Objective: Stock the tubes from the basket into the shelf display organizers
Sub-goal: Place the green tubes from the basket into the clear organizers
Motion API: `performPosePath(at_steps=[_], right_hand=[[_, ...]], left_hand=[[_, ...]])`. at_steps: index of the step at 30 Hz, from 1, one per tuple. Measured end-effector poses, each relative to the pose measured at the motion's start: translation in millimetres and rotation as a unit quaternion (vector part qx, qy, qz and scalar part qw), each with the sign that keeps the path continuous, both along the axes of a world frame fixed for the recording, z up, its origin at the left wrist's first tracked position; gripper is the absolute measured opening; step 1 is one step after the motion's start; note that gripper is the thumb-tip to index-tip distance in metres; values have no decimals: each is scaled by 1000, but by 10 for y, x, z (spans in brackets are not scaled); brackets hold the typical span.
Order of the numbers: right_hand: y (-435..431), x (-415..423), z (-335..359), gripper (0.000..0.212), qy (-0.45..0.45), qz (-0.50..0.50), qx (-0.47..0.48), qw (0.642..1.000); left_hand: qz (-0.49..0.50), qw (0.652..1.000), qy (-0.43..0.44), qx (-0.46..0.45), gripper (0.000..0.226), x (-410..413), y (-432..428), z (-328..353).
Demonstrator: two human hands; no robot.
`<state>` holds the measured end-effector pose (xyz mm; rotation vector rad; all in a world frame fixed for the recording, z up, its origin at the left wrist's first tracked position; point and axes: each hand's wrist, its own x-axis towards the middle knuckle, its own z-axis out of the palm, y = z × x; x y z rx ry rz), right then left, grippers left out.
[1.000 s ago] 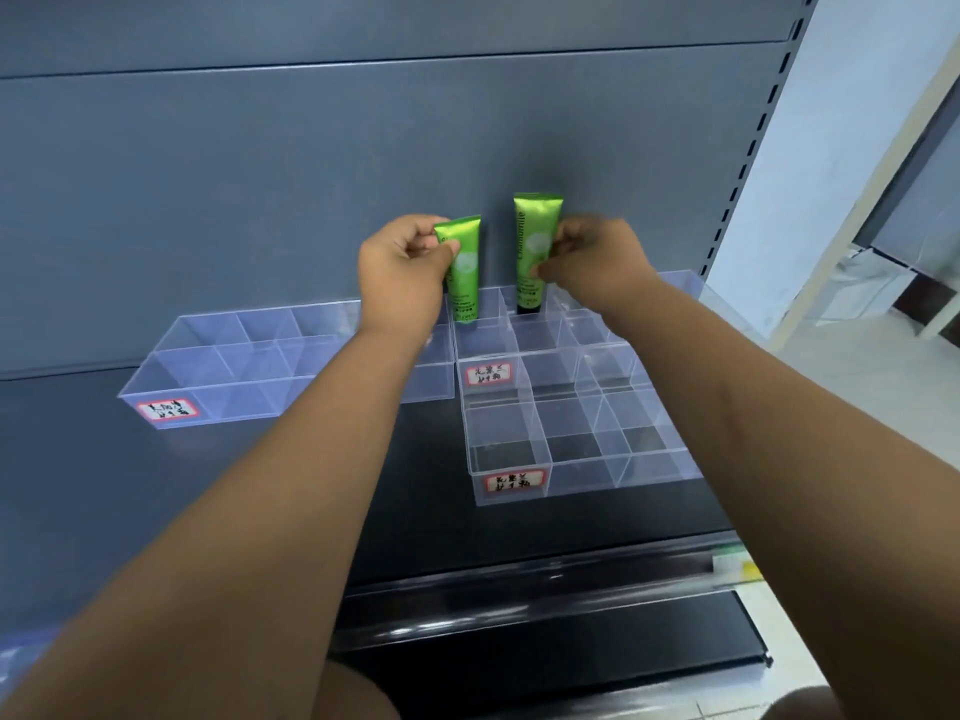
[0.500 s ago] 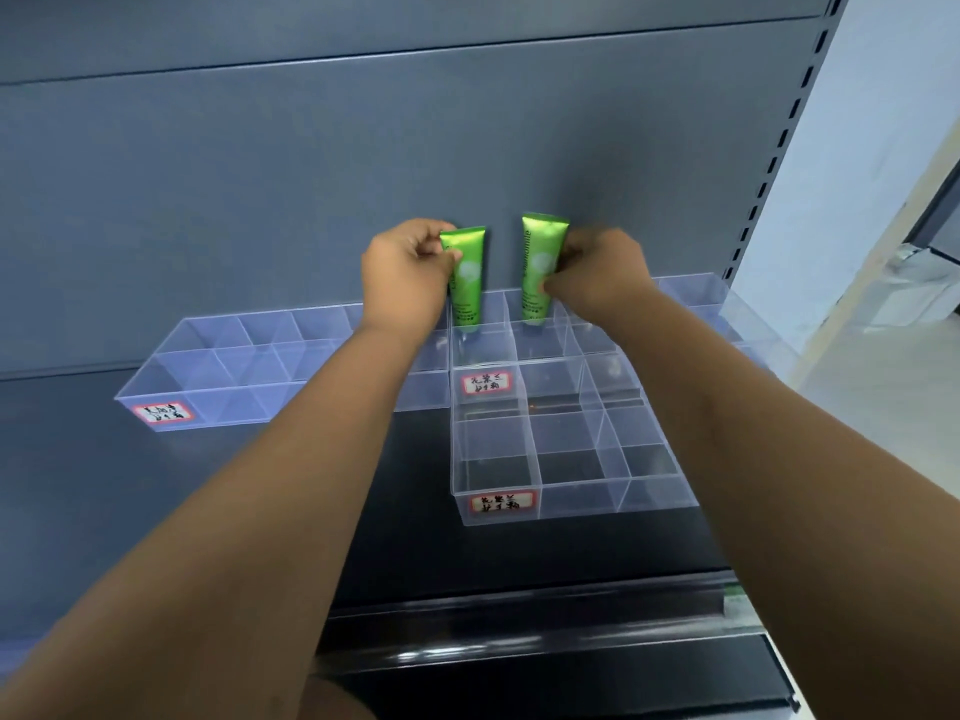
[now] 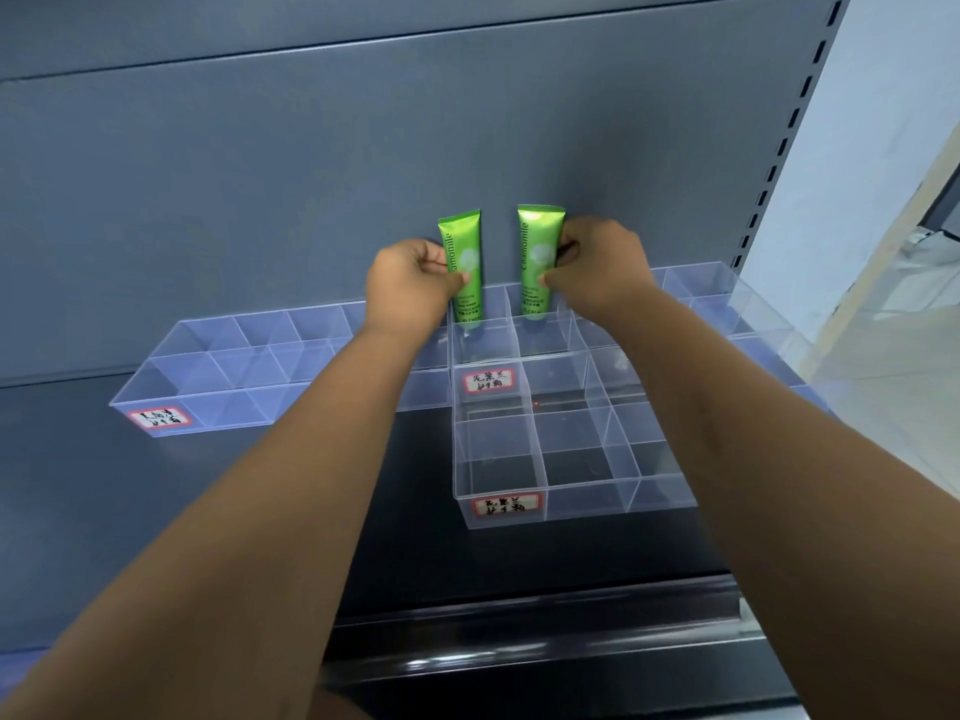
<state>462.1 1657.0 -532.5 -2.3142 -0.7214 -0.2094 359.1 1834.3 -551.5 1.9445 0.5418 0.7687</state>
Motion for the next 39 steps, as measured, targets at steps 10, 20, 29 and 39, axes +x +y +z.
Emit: performPosePath(at_steps=[10,20,29,39], right_hand=[[-51,54,-16,14,3,0,1,1000],[-68,80,-48,20,4,4,5,1000],[-45,50,-76,16,40,11,38,998],[-10,41,-146,19,89,4,106,990]], left_hand=[[-34,998,-13,50,26,80,-47,-35],[-8,999,-32,39,19,59,-66,-96],[-6,994,-4,105,25,94,-72,-80],[6,998,-20,63,27,54,-80,-65]])
